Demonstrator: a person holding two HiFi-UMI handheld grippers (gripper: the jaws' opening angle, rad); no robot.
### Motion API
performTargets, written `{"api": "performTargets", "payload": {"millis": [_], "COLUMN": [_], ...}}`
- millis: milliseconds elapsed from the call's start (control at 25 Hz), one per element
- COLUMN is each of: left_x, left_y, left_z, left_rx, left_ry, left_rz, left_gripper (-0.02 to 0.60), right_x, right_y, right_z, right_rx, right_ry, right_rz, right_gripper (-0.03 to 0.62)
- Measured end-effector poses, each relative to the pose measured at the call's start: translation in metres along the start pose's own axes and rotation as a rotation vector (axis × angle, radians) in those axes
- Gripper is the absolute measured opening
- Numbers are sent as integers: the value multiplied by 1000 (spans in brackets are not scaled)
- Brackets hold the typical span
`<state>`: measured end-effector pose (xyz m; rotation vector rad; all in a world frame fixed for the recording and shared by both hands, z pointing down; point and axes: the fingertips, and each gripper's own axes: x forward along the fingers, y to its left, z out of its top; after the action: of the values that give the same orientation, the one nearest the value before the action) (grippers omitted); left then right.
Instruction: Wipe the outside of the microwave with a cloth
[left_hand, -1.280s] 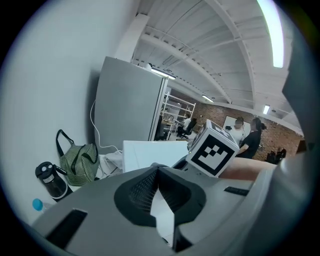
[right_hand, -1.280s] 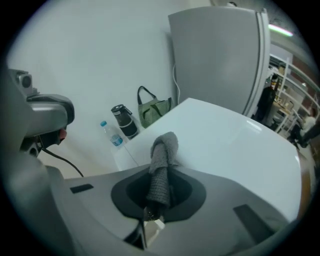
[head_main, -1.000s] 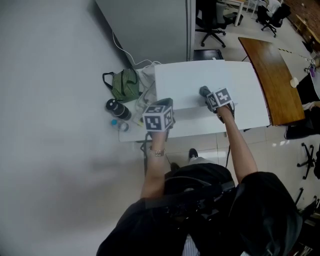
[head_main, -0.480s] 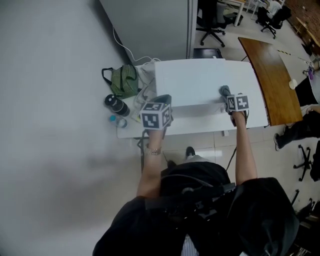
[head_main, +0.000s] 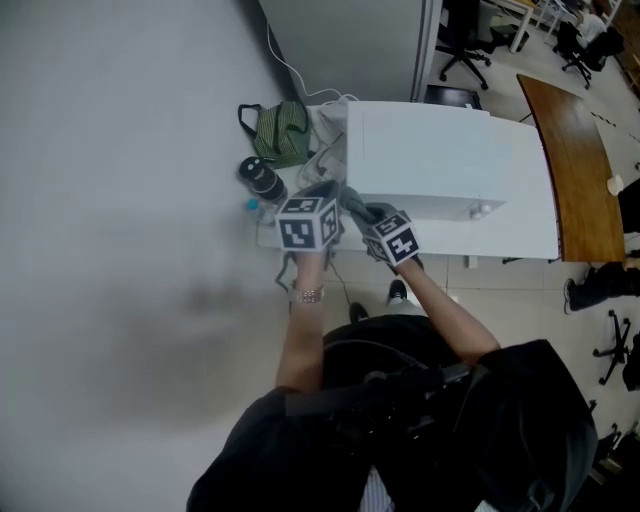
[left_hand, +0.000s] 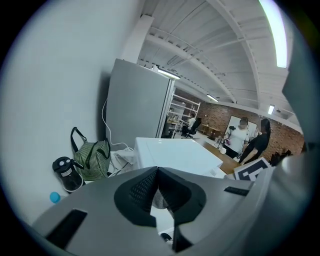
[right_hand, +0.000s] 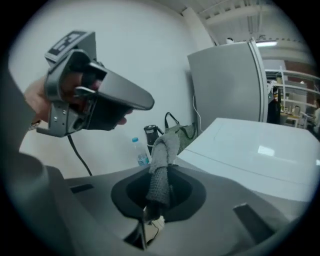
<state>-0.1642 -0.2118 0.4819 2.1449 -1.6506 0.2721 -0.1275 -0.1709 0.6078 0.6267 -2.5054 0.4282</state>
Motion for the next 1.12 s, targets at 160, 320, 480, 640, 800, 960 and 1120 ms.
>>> {"api": "performTargets", "payload": {"millis": [160,320,480,640,800,960,1120], "left_x": [-2,5,24,48,64,69,70], "left_y": [4,-5,-26,-58,-86,-103,-99], "left_z": [-12,-15,-16,-15,-8,-2,2], "left_rx": [-4,2,16,38,61,72,67], "left_ry": [23,34,50,69,66,66,57], "left_rz": [6,-26,-77,-160,-227,-256,-241], "left_gripper": [-14,-14,-14,-14,-14,-14,-14], "right_x": [26,8,-34,-88,-149,-186,-168], "right_y": [-24,-64,-112,-173,-237,-265,-237], "right_z": [-16,-29,-58,-101,-137,-153,-135], "right_rx": [49,133,205,277,364,424,414], "right_ry": [71,80,95,143,173,175,117], "right_rz": [-76,-148,-223,-376,-539,-604,-534], "right_gripper": [29,29,29,29,29,29,29]}}
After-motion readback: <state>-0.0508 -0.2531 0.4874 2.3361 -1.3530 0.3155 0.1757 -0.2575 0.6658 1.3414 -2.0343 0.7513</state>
